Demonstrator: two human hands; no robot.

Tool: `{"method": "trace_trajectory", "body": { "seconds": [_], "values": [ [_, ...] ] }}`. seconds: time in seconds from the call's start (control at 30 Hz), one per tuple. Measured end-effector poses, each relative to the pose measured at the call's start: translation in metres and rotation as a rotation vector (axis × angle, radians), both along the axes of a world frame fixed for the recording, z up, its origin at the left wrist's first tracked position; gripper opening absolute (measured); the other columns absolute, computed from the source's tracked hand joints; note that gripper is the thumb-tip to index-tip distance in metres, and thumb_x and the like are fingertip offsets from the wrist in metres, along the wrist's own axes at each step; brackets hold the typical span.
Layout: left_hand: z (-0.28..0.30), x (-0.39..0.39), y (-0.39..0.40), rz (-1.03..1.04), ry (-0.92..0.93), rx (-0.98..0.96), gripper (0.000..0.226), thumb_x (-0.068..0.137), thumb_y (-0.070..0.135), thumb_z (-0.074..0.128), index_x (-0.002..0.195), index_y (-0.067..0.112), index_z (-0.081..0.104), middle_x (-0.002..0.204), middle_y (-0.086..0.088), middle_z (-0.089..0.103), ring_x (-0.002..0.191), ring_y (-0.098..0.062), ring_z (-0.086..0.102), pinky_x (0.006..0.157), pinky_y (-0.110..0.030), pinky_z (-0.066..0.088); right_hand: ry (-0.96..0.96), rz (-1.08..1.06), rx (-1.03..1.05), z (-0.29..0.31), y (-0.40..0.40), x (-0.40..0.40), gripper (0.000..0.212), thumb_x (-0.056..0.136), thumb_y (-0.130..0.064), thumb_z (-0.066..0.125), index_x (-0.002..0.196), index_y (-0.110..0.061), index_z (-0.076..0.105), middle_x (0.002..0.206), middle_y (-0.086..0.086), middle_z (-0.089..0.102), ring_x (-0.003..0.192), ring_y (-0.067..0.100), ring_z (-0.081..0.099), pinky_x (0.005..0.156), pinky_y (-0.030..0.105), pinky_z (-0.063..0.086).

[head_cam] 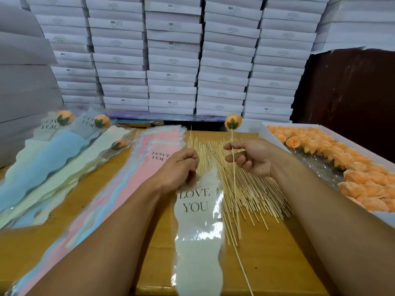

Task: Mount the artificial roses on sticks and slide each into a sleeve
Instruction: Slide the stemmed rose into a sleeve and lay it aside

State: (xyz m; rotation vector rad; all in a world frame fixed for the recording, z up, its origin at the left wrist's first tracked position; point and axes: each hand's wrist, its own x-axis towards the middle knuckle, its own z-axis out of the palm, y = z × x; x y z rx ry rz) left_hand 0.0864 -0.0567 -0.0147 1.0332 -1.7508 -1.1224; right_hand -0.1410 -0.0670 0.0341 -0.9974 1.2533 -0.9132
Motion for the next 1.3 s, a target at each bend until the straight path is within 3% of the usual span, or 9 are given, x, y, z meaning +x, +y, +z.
{"method": "trace_trajectory", "body": {
  "seconds": [0.17,0.33,0.5,0.7,0.93,1.07,1.2,1.3],
  "values": [
    [0.001,-0.004,0.002,-0.077,-0.001,0.01,0.008,0.087,-0.012,0.04,0.084,-0.008,0.047,0.055,-0.002,0.04,0.043,-0.014,0.041,0.042,-0.022,0.028,0.154,-0.049,-0.024,0.003,-0.036,0.007,0.019,0.106,-0.014,0.046,0.113,-0.01,0.063,0.051,-0.003,0.052,0.034,0.002,0.034,0.028,0.012,0.026],
    [0.001,-0.004,0.003,-0.138,0.015,-0.026,0.013,0.085,-0.006,0.047,0.081,0.002,0.055,0.059,0.0,0.051,0.052,-0.014,0.05,0.048,-0.019,0.038,-0.025,-0.078,0.041,0.013,-0.066,0.016,0.02,0.103,-0.003,0.034,0.095,-0.004,0.053,0.049,0.0,0.05,0.032,0.002,0.035,0.027,0.012,0.024],
    [-0.003,-0.006,0.001,-0.218,0.123,0.033,0.007,0.075,0.005,0.053,0.077,0.008,0.059,0.06,-0.01,0.055,0.054,-0.02,0.054,0.056,-0.03,0.032,-0.115,-0.108,0.036,0.013,-0.081,0.019,0.018,0.105,-0.009,0.046,0.089,-0.008,0.053,0.063,-0.002,0.052,0.031,0.0,0.034,0.028,0.01,0.021],
    [-0.004,-0.008,-0.001,-0.36,0.229,0.068,0.017,0.074,-0.002,0.052,0.074,0.011,0.062,0.057,-0.001,0.054,0.052,-0.016,0.056,0.052,-0.018,0.044,-0.163,-0.235,0.013,0.004,-0.101,0.016,0.023,0.108,-0.011,0.042,0.086,-0.008,0.049,0.073,0.001,0.051,0.028,0.001,0.036,0.027,0.011,0.022],
    [-0.003,-0.007,-0.002,-0.355,0.217,0.066,0.014,0.076,-0.001,0.053,0.077,0.01,0.061,0.065,-0.012,0.057,0.057,-0.019,0.056,0.056,-0.023,0.044,-0.155,-0.271,0.002,-0.002,-0.106,0.016,0.016,0.107,-0.009,0.042,0.093,-0.008,0.051,0.072,0.004,0.055,0.029,0.001,0.037,0.027,0.012,0.024],
    [-0.002,-0.007,-0.002,-0.328,0.201,0.028,0.003,0.081,0.006,0.057,0.084,0.008,0.058,0.068,-0.01,0.06,0.062,-0.019,0.055,0.064,-0.03,0.043,-0.039,-0.185,-0.014,-0.008,-0.092,0.027,0.011,0.102,-0.006,0.052,0.096,0.0,0.059,0.063,0.006,0.069,0.034,0.001,0.041,0.03,0.011,0.028],
    [-0.006,-0.005,-0.005,-0.216,0.177,0.016,0.003,0.084,0.014,0.063,0.085,0.012,0.061,0.07,-0.008,0.06,0.067,-0.022,0.053,0.07,-0.044,0.034,-0.056,-0.085,-0.023,-0.009,-0.077,0.036,0.015,0.101,-0.007,0.051,0.09,-0.001,0.061,0.061,0.005,0.07,0.039,0.002,0.044,0.031,0.011,0.03],
    [-0.005,-0.004,-0.006,-0.163,0.2,-0.012,0.005,0.082,0.015,0.064,0.084,0.011,0.061,0.069,-0.004,0.06,0.065,-0.018,0.053,0.066,-0.037,0.042,-0.101,-0.016,0.013,-0.012,-0.063,0.04,0.011,0.098,-0.009,0.057,0.09,-0.005,0.063,0.067,0.004,0.063,0.041,0.003,0.042,0.03,0.011,0.026]
  ]
}}
